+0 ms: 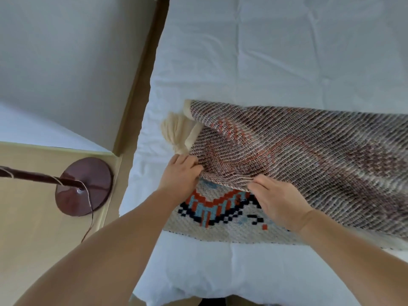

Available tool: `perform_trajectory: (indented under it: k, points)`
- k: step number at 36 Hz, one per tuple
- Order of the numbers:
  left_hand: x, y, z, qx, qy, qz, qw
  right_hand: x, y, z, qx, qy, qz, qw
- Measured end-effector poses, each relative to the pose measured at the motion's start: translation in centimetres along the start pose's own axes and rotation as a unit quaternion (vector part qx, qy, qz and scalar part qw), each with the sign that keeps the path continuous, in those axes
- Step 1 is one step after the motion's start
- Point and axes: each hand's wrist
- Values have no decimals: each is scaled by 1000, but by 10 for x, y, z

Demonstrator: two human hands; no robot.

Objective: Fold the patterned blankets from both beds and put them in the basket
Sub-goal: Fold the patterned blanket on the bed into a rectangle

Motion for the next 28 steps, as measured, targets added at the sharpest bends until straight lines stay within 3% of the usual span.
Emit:
perform_trajectory:
  k: [5, 9, 17, 24, 28]
  points:
    - [21, 11, -8, 37, 40, 0, 999, 15, -2, 2, 13, -5, 46, 999]
    - [44, 25, -11, 13, 60, 91, 994, 19, -5, 4, 14, -6, 82, 997]
    - [98, 32, -22, -77, 40, 87, 992, 19, -3, 25, 27, 34, 200, 979]
    - [130, 8, -38, -56, 85, 76, 992, 39, -24, 23, 67, 120, 147, 980]
    - [144, -16, -44, -49, 112, 79, 989, 56, -42, 21, 60, 126, 132, 981]
Point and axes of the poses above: each hand's wrist, its own x-axis away from the middle knuckle, its own y-axis out of the back of the hand, z = x × y, and after that the axes turned 1 degree about x, right-handed
